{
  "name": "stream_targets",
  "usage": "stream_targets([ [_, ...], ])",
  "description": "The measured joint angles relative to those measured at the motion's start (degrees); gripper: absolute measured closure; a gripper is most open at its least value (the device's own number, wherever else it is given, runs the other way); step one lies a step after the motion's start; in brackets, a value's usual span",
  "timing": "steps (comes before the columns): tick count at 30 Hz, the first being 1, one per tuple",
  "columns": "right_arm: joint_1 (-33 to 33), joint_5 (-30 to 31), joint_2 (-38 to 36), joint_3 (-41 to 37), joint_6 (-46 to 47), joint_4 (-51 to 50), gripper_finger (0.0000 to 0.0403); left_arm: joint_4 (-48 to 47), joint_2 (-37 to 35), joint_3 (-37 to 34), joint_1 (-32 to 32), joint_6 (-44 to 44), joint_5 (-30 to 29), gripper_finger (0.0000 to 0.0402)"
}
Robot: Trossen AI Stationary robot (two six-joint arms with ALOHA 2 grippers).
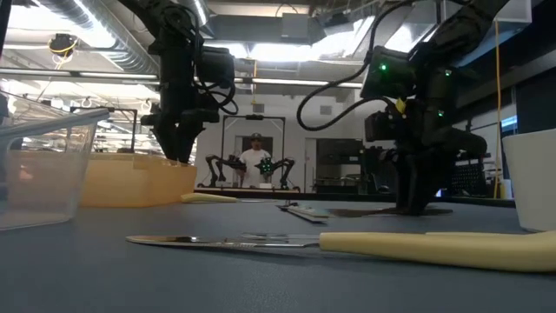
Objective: Sort silverware by color (type)
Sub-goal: Put the gold knife into the white bin
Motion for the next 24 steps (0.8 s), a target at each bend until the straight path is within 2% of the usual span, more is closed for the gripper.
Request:
stream_targets([
  [9, 0.0, 0.8, 0.0, 0.0, 0.0, 0.2, 0.0244, 0.0, 0.0, 0.0, 0.0, 0.0, 0.0, 0.0243],
  [14, 0.1, 3.4, 0.0, 0.0, -0.7, -0.1, 0.0244, 0.0, 0.0, 0.0, 0.0, 0.0, 0.0, 0.0243],
  [24, 0.1, 3.5, 0.0, 0.1, -3.8, -1.4, 0.0244, 0.0, 0.0, 0.0, 0.0, 0.0, 0.0, 0.0243],
])
